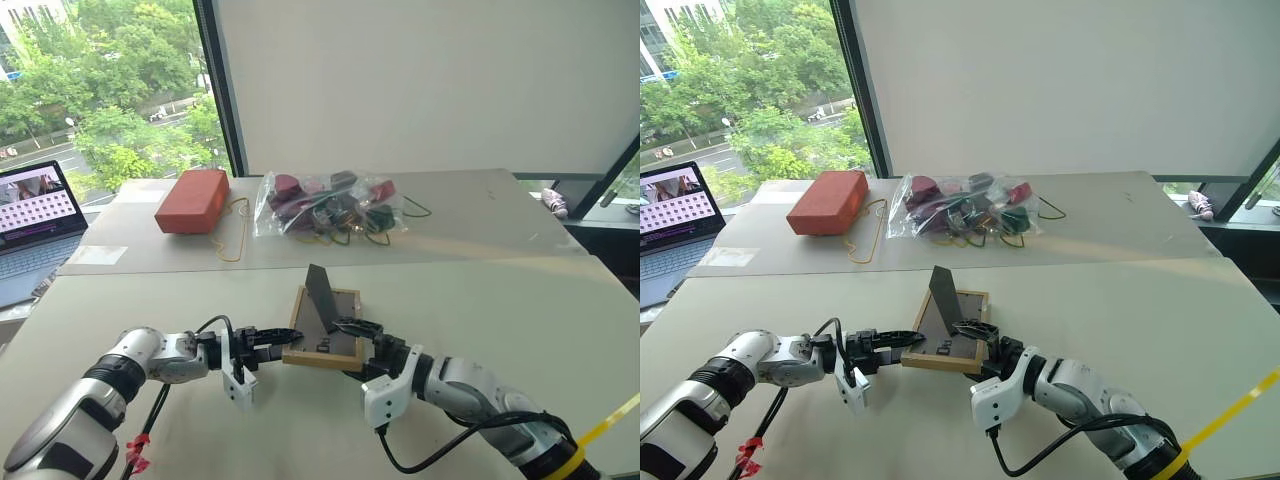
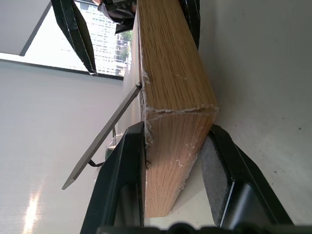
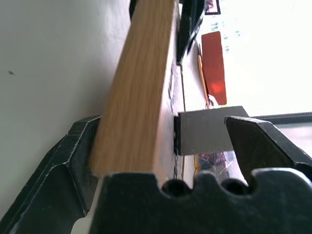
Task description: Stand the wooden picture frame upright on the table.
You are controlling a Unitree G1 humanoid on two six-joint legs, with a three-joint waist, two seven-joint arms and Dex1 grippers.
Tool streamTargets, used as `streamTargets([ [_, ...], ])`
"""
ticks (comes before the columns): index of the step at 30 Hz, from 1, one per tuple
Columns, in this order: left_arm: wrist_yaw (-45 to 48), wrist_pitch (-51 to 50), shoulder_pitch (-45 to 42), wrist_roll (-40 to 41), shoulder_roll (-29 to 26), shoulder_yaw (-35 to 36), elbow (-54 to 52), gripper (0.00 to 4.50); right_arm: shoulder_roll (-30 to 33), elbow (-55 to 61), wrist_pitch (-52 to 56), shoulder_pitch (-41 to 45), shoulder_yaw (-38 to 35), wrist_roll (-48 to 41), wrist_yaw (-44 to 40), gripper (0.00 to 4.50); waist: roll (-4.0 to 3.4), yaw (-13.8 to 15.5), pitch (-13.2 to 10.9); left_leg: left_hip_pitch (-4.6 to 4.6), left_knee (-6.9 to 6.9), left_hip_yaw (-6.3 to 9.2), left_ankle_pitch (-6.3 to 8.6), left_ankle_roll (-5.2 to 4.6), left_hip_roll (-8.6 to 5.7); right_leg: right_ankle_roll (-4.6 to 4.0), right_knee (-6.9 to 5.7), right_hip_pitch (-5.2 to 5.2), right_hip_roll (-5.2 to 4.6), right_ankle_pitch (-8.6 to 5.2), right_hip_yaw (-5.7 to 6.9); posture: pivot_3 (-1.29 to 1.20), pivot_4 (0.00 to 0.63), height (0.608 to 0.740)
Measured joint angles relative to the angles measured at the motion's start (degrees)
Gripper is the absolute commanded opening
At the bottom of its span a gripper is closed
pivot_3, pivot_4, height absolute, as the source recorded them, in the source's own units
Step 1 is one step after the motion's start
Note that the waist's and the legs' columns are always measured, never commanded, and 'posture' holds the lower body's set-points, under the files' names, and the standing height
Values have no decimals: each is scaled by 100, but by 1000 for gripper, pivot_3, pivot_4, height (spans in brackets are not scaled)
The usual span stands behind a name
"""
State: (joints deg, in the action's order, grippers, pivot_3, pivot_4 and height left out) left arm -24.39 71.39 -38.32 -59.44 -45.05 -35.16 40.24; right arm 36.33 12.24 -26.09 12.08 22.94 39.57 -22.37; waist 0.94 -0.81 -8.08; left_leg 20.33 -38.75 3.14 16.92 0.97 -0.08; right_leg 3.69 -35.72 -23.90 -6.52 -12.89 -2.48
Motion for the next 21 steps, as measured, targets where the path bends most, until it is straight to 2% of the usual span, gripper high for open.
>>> streamTargets([
  [5,74,16,51,168,8,58,1,1128,-29,-160,-38,-25,-10,84,95,1762,1,-8,-1,0,0,-1,1,-1,0,-1,-2,-1,0,0,-1,0,150,740],
  [7,97,80,99,355,22,137,49,1128,-30,-150,-148,46,-93,183,280,1330,4,-20,1,-7,1,-1,1,-1,1,-3,-4,2,1,0,-1,0,150,740],
  [11,442,125,190,748,52,216,81,1128,-14,-240,-252,120,-96,246,371,1250,7,-32,3,-8,0,-1,1,-2,2,-5,-5,4,3,0,0,0,150,740],
  [12,547,131,215,858,59,246,85,2102,-24,-247,-252,142,-103,230,367,1250,7,-38,3,-9,0,-1,1,-2,2,-5,-6,4,3,0,0,0,150,740],
  [13,674,131,261,1020,64,273,88,2186,-43,-257,-252,159,-111,171,345,1250,8,-41,3,-9,0,0,1,-2,2,-6,-6,4,3,1,0,0,150,740],
  [16,1233,70,483,1752,110,336,91,3432,-103,-258,-183,232,-152,-183,93,1250,8,-52,3,-8,0,0,1,-3,3,-7,-8,1,3,1,-1,0,150,740],
  [18,1763,-177,803,2622,122,421,-4,3432,-102,-207,-33,283,-221,-548,-171,1250,9,-58,1,-3,0,1,2,-5,4,-8,-11,-6,2,1,-3,0,150,740],
  [21,2661,-1058,1625,4415,-107,752,-840,3432,-39,-110,390,458,-481,-1235,-688,1250,9,-77,-6,12,-1,3,4,-8,7,-9,-21,-20,2,2,-3,0,150,740],
])
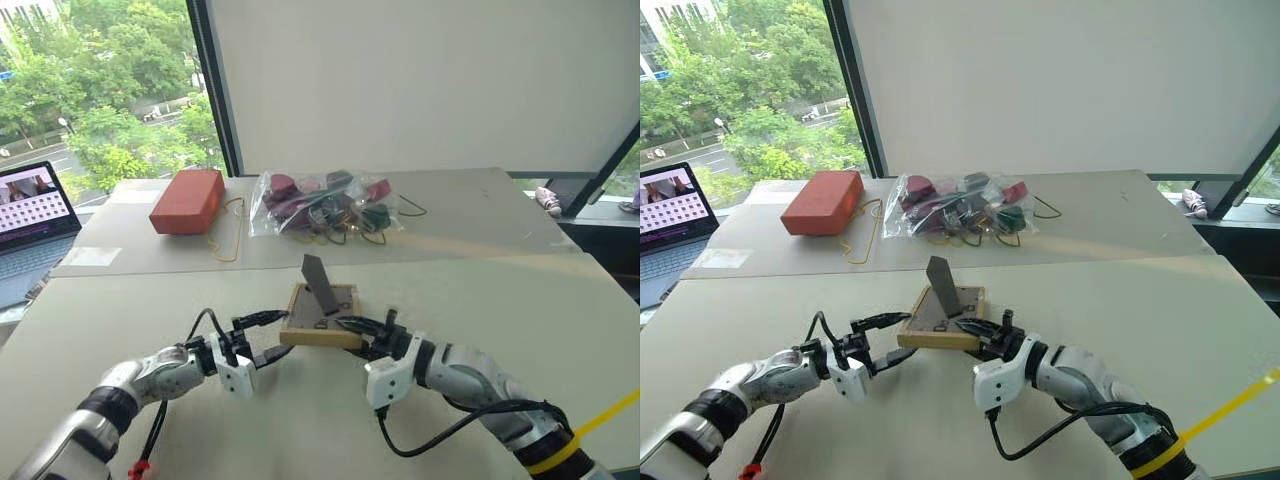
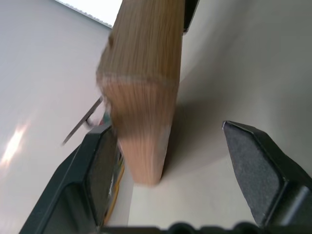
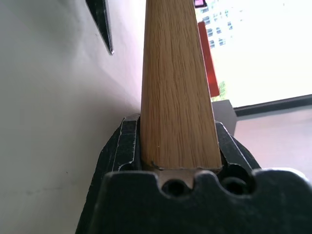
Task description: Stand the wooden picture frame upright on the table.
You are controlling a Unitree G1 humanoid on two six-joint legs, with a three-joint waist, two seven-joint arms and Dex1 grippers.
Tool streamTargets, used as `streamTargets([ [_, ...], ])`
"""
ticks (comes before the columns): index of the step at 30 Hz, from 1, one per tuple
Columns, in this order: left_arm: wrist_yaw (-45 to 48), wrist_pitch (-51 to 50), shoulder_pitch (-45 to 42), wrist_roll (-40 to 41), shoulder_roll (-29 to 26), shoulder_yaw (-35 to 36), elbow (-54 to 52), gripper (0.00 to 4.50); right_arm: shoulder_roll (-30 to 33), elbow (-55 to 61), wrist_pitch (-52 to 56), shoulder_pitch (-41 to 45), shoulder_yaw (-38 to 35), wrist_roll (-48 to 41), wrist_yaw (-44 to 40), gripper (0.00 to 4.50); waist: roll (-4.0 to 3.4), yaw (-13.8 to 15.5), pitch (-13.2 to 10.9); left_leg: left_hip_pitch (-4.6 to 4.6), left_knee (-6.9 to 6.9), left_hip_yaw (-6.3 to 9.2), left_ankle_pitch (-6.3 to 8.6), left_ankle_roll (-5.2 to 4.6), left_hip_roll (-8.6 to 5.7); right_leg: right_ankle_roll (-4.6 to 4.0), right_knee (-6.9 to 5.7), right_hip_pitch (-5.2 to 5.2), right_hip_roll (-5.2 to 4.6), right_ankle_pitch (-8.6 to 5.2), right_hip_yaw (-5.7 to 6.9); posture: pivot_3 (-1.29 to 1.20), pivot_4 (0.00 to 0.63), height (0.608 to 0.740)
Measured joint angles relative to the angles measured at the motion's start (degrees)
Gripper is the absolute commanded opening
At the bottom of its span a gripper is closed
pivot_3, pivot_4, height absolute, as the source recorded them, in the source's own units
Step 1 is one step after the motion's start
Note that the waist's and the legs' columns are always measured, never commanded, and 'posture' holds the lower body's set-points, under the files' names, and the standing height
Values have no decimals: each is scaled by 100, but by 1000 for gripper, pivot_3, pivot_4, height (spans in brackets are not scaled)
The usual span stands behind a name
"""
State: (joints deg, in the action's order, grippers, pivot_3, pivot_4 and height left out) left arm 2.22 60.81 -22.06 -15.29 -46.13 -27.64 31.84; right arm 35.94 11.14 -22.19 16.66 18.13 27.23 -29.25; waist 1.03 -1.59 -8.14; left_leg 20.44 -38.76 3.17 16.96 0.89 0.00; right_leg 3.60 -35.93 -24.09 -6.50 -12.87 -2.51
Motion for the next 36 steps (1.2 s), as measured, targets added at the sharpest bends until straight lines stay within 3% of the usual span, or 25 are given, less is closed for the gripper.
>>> streamTargets([
  [2,384,-822,813,1122,-293,480,-979,3432,135,98,566,287,-343,-716,-489,1250,-1,-55,-15,7,0,2,2,-3,5,-1,-8,-7,0,1,0,0,150,740],
  [5,695,-1694,1850,1824,-612,1086,-2290,3432,262,406,2062,893,-907,-2046,-1308,1250,-7,-86,-25,9,2,4,6,-10,7,-2,-3,-5,1,1,2,0,150,740],
  [7,796,-2036,2338,1894,-581,1281,-2870,3432,306,600,3495,1421,-1137,-2981,-1743,1250,-14,-84,-32,7,2,3,7,-12,8,-2,2,0,1,1,2,0,150,740],
  [10,962,-2514,2899,1737,-281,1414,-3528,3432,451,617,6856,2631,-1569,-4764,-2282,1250,-20,-51,-43,11,2,6,7,-13,8,-9,7,-3,3,2,9,0,150,740],
  [14,1107,-2882,2976,1556,76,1608,-3803,3432,340,175,9248,3537,-1886,-6219,-2612,1250,-23,34,-47,13,2,11,9,-16,9,-17,11,-6,6,-1,16,0,150,740],
  [17,1261,-2971,2965,1520,192,1817,-3853,3432,93,-232,9727,3601,-1854,-6462,-2554,1250,-23,59,-47,21,-1,7,9,-16,7,-16,7,-8,4,0,14,0,150,740],
  [25,1662,-3075,2966,1460,500,2127,-3938,3432,68,-447,9413,3040,-1301,-6433,-2634,1250,-24,45,-47,42,-3,10,10,-17,6,-12,-1,-25,3,2,17,0,150,740],
  [27,1743,-3076,2974,1430,541,2170,-3992,3516,59,-461,9389,3025,-1309,-6452,-2624,2252,-24,43,-47,40,-3,10,10,-17,6,-13,1,-25,3,2,17,0,150,740],
  [33,1918,-3077,2989,1318,713,2303,-3995,3516,58,-543,9468,2930,-1297,-6518,-2553,4161,-24,54,-48,42,-5,10,10,-17,6,-12,3,-25,3,2,17,0,150,740],
  [34,1940,-3077,2988,1316,743,2315,-3994,3516,63,-542,9514,2940,-1337,-6581,-2550,4442,-24,54,-48,42,-5,11,10,-17,6,-12,3,-25,3,2,17,0,150,740],
  [36,1993,-3077,2979,1316,798,2338,-3994,3516,103,-534,9564,2980,-1474,-6678,-2523,4442,-24,57,-48,42,-5,11,10,-17,6,-13,3,-25,3,2,18,0,150,740],
])
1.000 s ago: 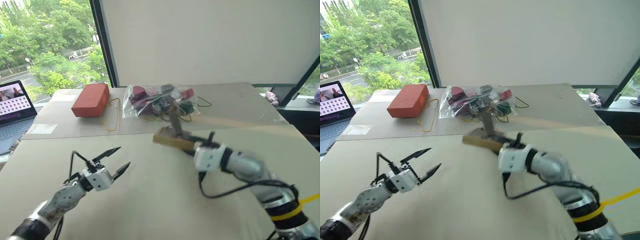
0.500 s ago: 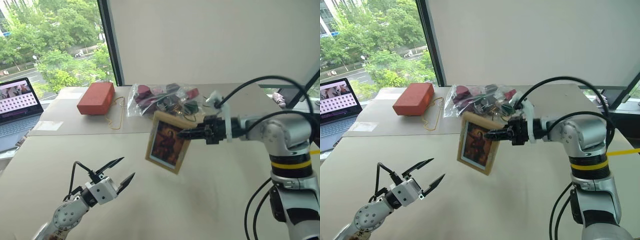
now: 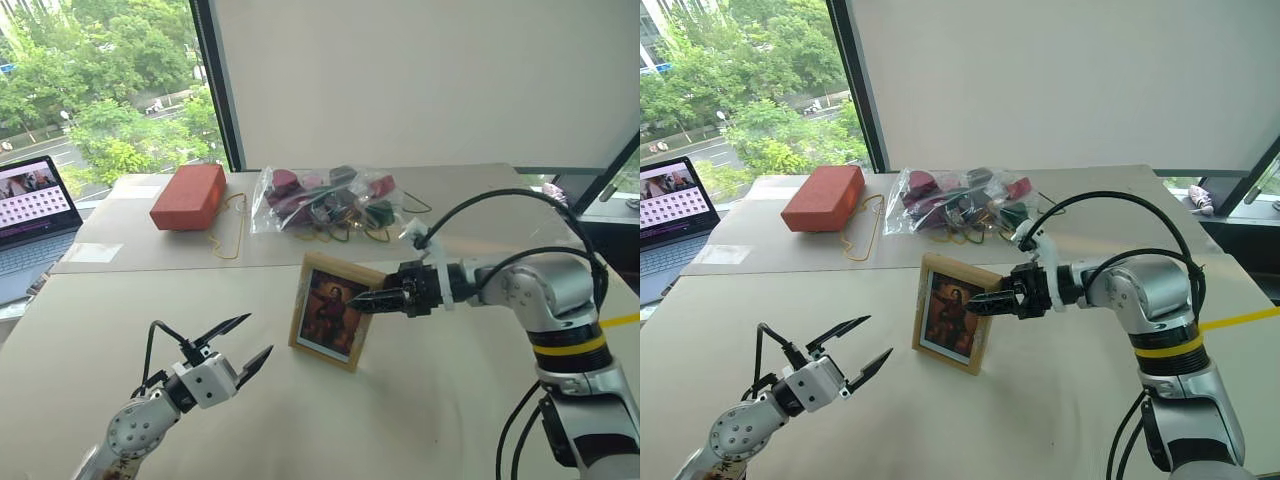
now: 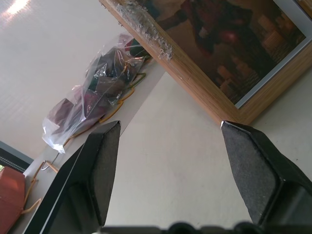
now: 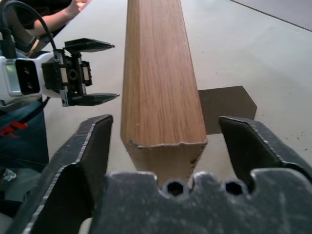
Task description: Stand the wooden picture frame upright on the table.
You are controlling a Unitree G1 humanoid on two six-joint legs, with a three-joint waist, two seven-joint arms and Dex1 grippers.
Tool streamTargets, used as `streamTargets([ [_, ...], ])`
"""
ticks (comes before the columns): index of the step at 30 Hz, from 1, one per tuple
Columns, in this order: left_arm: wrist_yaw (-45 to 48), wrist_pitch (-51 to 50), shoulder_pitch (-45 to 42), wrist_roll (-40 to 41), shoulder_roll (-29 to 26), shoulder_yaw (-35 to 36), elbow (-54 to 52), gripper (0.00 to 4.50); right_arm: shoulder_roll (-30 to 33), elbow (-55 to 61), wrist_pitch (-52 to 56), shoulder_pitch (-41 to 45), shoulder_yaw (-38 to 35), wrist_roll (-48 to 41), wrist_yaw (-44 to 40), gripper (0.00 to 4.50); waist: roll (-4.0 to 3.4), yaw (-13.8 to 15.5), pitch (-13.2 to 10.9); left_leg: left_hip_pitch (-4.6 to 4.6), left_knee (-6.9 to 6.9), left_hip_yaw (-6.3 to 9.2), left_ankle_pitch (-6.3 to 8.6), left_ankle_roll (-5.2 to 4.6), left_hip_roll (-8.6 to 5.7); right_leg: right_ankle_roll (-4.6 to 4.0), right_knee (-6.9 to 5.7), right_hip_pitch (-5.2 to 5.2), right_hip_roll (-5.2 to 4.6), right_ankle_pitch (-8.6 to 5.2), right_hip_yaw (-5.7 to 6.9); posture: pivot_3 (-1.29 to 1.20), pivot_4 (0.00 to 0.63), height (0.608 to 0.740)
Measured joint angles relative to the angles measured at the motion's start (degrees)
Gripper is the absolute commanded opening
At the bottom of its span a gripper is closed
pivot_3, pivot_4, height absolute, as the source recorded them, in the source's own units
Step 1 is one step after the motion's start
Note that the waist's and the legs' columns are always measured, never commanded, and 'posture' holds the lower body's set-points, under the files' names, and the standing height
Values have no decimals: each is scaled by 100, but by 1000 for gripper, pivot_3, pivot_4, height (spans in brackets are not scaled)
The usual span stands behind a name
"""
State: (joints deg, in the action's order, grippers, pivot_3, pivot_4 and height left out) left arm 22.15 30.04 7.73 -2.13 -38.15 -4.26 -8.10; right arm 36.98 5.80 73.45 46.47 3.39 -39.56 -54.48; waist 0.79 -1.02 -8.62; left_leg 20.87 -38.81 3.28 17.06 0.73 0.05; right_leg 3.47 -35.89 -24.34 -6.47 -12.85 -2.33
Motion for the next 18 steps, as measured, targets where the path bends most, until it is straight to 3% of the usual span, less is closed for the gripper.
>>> streamTargets([
  [7,277,-506,66,510,207,193,-67,3516,770,658,349,-332,-818,-513,-1,4442,1,33,0,14,-5,6,4,-6,0,2,3,0,-1,1,8,0,150,740],
  [10,272,-1590,113,1169,434,375,-441,3516,1151,1271,471,-1088,-1483,-829,44,4442,2,59,-1,18,-5,14,9,-15,1,3,6,4,-1,1,16,0,150,740],
  [11,57,-2381,95,1565,655,514,-632,3516,1154,1664,521,-1620,-1873,-859,282,4442,4,75,1,18,-10,17,13,-23,1,3,7,8,-1,1,18,0,150,740],
  [14,-491,-3607,-21,2113,1050,777,-881,3516,766,2326,535,-2373,-2152,-763,977,4442,7,10,0,16,-20,11,13,-23,0,3,-1,6,0,1,10,0,150,740],
  [17,-942,-4408,-153,2315,1417,908,-1215,3516,-319,2866,275,-2801,-2364,-192,2373,4442,10,-35,1,-6,-18,7,10,-18,0,2,3,15,4,0,-2,0,150,740],
  [18,-1112,-4635,-179,2349,1555,972,-1296,3516,-900,3052,-44,-3039,-2414,308,3181,4442,11,-21,3,-11,-11,8,7,-13,-1,1,2,15,4,0,-5,0,150,740],
])
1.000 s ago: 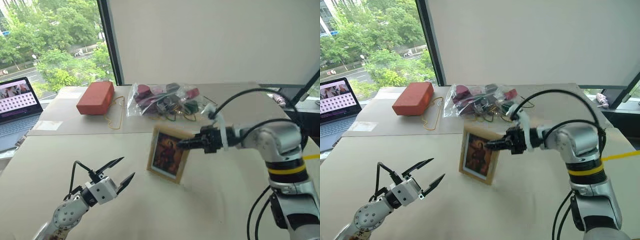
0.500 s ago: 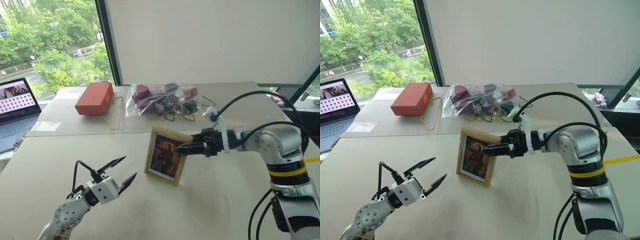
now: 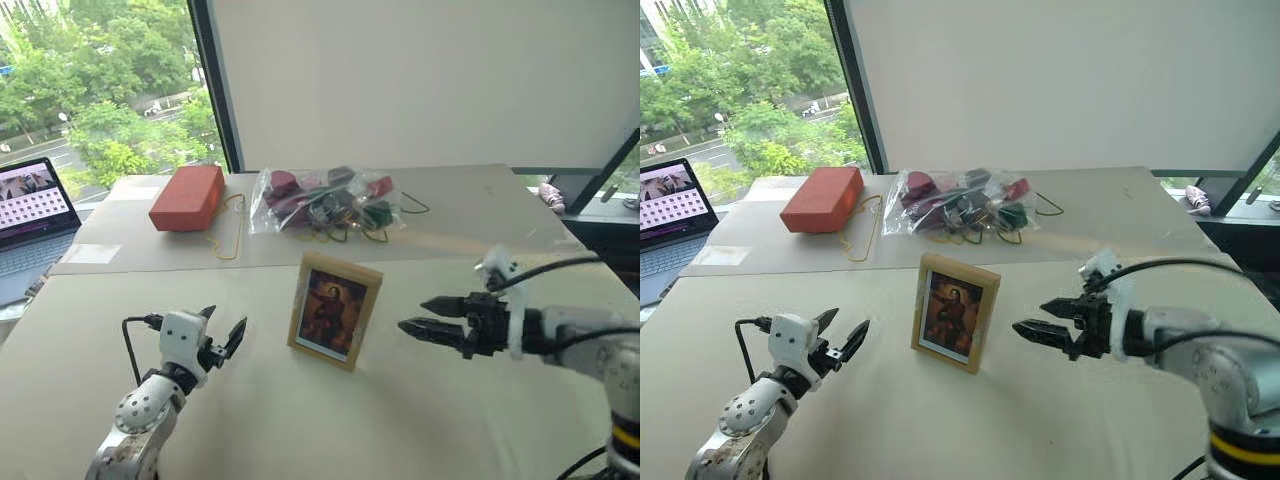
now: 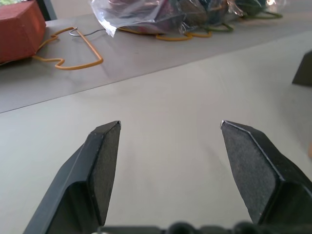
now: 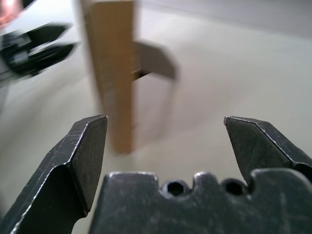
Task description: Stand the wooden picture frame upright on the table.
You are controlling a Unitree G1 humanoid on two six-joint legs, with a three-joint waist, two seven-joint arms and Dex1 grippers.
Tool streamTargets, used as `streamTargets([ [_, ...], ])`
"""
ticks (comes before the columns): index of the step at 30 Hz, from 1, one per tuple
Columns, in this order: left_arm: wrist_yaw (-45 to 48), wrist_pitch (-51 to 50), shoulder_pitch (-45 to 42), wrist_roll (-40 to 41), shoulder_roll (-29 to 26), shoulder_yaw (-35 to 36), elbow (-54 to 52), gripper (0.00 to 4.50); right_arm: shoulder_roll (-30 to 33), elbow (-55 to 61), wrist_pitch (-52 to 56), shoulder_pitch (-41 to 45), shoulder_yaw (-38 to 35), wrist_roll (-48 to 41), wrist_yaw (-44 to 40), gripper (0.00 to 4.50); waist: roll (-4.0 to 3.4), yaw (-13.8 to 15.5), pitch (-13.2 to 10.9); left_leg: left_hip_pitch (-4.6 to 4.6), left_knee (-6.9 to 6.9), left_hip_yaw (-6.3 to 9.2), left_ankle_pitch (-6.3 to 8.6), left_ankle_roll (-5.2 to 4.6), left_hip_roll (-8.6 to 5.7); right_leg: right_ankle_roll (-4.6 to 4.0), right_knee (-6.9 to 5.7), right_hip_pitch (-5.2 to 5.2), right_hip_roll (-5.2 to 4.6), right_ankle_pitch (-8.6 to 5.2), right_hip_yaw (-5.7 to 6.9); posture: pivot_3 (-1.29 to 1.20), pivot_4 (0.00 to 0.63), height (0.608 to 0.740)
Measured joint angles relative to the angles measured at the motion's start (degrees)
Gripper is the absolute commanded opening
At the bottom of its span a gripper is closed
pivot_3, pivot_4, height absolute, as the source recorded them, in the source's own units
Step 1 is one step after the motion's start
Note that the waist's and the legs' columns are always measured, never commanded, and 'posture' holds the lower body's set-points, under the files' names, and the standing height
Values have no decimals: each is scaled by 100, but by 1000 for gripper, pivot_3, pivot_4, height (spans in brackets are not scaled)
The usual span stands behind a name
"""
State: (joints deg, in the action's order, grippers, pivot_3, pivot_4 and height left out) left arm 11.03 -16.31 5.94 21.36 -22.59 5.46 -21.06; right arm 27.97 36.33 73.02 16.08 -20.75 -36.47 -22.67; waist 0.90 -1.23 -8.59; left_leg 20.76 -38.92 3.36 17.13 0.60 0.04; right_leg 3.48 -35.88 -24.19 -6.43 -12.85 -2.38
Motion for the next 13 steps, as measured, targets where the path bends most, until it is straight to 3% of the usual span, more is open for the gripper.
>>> streamTargets([
  [3,-317,-288,-58,25,310,89,-69,3516,-1050,251,-909,-807,228,1141,1480,4442,-1,63,4,4,4,4,-12,23,-4,-1,-1,-7,-3,-1,1,0,150,740],
  [5,-447,-404,-98,-25,437,144,-46,3516,-1366,267,-1798,-1557,823,2026,2219,4442,-2,48,4,11,3,-4,-14,28,-10,3,-1,-12,-8,1,-5,0,150,740],
  [10,-407,-430,-303,-116,521,119,87,3516,-1593,-102,-3548,-2134,1590,2981,2546,4442,-2,-16,4,-14,8,-5,-14,28,-6,-4,10,3,-1,-3,-6,0,150,740],
  [13,-303,-429,-314,-181,520,78,131,3516,-1646,-462,-4045,-2248,1810,3267,2553,4442,-2,-49,4,-18,11,-4,-13,27,-5,-7,6,5,-1,-5,-8,0,150,740],
])
